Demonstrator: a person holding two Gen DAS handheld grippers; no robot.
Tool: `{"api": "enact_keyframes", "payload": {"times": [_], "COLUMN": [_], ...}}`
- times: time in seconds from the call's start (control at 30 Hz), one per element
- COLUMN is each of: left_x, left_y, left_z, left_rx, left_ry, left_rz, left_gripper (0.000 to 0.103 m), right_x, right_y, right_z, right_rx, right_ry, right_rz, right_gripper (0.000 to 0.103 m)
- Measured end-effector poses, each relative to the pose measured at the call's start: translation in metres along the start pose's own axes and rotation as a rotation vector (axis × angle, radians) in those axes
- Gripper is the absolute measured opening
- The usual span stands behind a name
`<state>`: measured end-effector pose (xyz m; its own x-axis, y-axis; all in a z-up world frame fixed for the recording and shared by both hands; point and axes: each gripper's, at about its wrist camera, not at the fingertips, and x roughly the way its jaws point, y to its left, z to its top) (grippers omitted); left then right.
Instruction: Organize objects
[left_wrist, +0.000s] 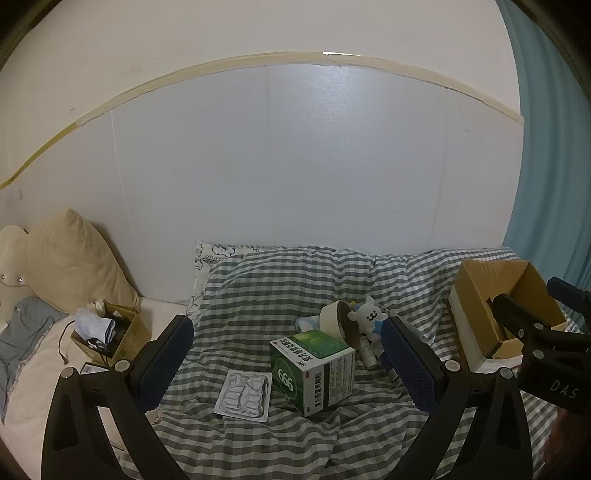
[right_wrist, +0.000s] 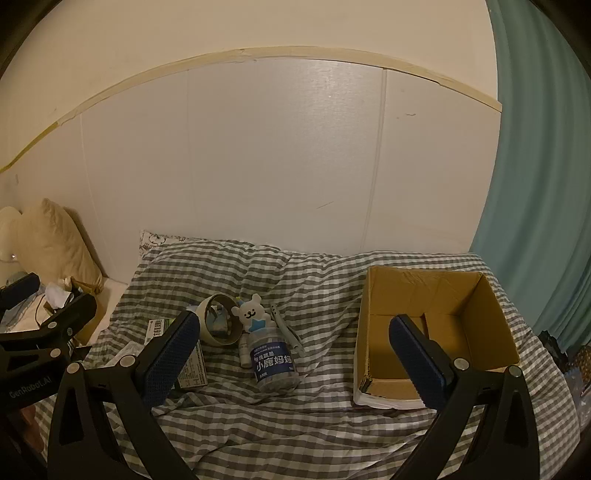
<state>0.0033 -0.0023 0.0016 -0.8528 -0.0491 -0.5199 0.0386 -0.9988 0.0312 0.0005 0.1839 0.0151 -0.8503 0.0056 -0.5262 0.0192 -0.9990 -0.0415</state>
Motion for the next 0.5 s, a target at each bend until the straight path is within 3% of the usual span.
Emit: {"api": "enact_keyframes", "payload": {"times": [0.5], "left_x": [0.001], "left_y": [-0.0029], "left_z": [-0.002], "left_rx": [0.008], "left_ry": [0.006], "left_rz": [0.003], "left_gripper": [0.103], "right_x": [0.0], "right_y": [-0.0003], "right_z": [0.0002], "right_rx": [0.005], "right_ry": [0.001], "right_rz": [0.002], "right_gripper": [0.103]}}
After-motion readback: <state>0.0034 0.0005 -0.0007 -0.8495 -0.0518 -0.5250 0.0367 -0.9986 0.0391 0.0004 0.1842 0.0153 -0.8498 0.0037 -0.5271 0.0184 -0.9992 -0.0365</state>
